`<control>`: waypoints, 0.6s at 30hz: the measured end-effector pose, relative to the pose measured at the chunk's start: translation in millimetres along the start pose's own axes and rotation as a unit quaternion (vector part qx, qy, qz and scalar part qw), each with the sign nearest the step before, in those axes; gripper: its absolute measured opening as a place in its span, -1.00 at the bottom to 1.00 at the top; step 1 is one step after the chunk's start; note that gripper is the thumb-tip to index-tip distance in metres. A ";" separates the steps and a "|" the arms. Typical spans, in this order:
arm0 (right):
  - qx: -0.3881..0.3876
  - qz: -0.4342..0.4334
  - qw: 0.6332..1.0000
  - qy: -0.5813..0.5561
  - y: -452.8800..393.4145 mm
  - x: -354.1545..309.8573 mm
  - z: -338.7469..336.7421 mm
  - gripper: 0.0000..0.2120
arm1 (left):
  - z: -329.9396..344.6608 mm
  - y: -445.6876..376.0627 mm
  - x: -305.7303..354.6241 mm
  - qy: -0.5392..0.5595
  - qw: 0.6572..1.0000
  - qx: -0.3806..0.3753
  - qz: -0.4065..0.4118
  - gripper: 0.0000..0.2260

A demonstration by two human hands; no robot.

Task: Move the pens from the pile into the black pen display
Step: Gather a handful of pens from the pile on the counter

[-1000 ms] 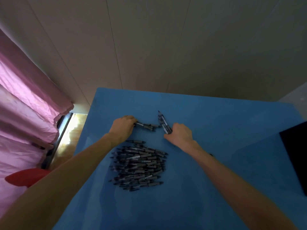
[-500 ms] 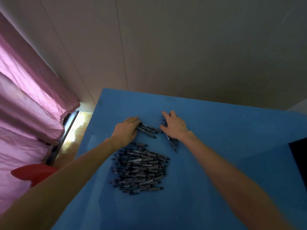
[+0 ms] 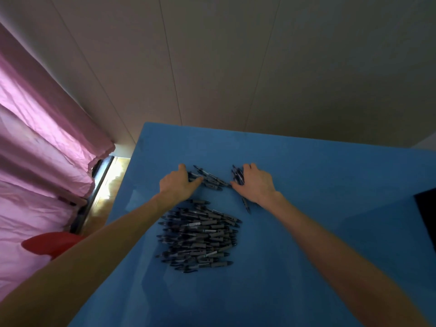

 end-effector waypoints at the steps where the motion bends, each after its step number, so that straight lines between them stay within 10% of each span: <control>1: -0.003 0.010 1.000 -0.005 1.9 2.9 -0.3 -0.44 | 1.4 -2.4 5.9 0.003 1.000 -0.002 0.001 -0.40; 18: -0.116 0.105 0.987 -0.033 -6.7 26.4 0.2 -0.63 | 6.8 -32.1 85.4 -0.046 0.998 -0.007 0.047 -0.37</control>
Point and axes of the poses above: each hand's wrist, its own y-axis away from the middle knuckle, its own z-axis out of the palm, x = y × z, the point moved 10 cm from there along -y, towards the middle knuckle, and after that the axes turned 1 degree about -z, right-handed, at the moved point
